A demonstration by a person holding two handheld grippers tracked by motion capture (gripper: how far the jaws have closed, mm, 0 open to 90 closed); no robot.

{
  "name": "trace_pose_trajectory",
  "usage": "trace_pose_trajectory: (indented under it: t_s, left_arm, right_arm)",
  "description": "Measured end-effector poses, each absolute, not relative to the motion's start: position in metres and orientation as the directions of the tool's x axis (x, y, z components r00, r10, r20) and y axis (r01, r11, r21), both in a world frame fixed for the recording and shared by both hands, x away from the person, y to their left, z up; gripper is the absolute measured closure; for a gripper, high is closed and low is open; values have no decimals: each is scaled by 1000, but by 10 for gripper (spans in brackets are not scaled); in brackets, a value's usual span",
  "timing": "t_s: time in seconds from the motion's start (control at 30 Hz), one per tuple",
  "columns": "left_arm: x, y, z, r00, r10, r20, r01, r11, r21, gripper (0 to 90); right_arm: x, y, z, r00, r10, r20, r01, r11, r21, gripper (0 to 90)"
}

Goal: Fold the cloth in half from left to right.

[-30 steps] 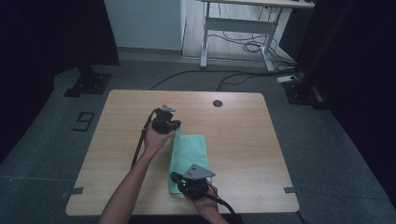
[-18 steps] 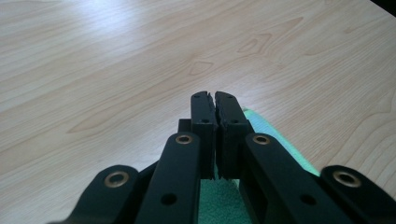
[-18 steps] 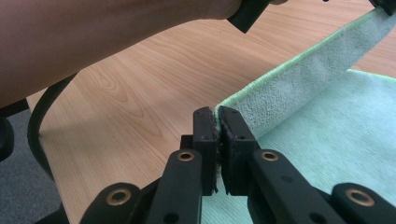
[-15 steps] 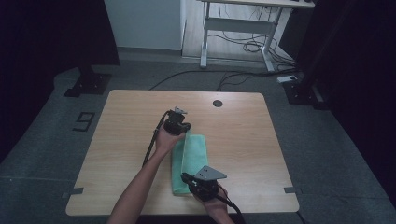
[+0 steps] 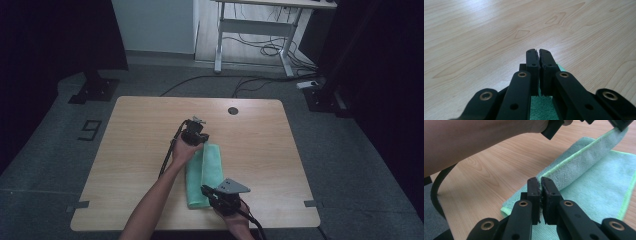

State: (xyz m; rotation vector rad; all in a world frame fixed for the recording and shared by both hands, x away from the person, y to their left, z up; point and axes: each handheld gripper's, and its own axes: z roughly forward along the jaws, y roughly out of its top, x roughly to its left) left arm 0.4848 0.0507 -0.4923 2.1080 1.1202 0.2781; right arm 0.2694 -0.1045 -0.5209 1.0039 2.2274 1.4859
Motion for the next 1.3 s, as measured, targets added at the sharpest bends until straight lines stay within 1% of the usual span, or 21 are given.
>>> trace_pose_trajectory:
  t_s: [0.57,1.3]
  left_arm:
    - [491,36,-506,594,793,-136,644,-367,671,863]
    - [488,16,-517,612,783,-113,640,-406,653,847]
  right_arm:
    - [271,-122,-532,-681,716,157,432,220,874,845]
    - [268,-134,-542,-653,741,157,471,236,850,839]
